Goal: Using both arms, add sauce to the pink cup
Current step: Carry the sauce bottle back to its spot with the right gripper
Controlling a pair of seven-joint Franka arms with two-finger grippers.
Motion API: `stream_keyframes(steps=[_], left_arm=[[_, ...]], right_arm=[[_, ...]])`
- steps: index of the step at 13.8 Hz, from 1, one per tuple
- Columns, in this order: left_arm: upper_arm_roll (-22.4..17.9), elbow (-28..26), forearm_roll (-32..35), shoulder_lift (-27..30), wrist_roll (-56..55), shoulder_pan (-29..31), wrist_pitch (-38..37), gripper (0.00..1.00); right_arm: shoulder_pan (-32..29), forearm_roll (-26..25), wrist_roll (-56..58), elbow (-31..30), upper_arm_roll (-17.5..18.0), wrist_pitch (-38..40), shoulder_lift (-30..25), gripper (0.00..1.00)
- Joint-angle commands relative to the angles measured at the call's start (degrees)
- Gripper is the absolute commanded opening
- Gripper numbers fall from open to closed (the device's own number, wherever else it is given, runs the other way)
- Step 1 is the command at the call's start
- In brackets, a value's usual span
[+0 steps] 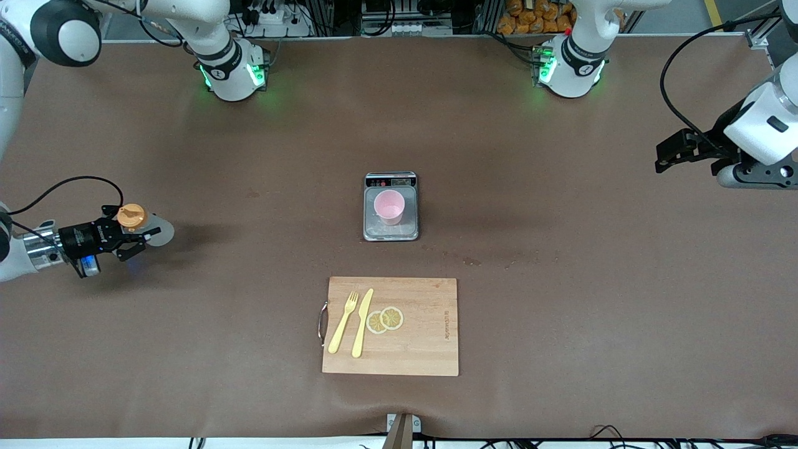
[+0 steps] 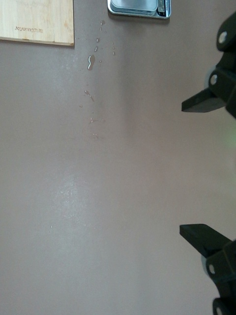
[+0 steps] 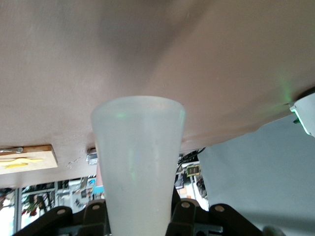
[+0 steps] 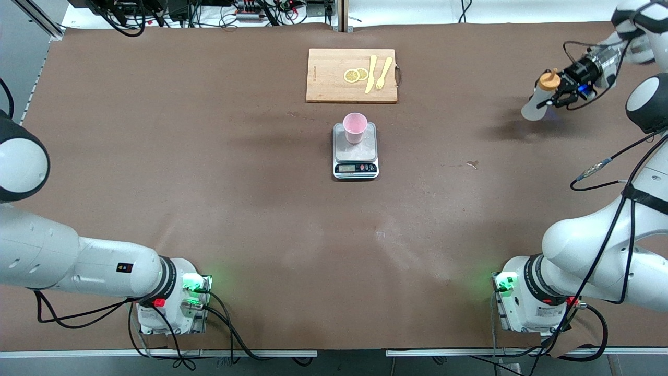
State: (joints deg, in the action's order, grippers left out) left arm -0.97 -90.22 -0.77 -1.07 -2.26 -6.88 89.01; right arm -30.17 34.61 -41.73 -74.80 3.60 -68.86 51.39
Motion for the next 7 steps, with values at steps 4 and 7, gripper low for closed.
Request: stream_keyframes(steps=[4,7], left_arm=[[0.3,2.4,-0.3,-0.6,0.1,0.3,-0.1,1.00],[0.3,2.6,-0.2,-0.6,0.0,-0.1,-0.1,1.00]], right_arm=[[-2.3,1.8,5.2,0.1,1.1,0.9,5.5,0.00],[-2.3,2.2,5.9,-2.3,1.1,0.8,5.7,0.00]])
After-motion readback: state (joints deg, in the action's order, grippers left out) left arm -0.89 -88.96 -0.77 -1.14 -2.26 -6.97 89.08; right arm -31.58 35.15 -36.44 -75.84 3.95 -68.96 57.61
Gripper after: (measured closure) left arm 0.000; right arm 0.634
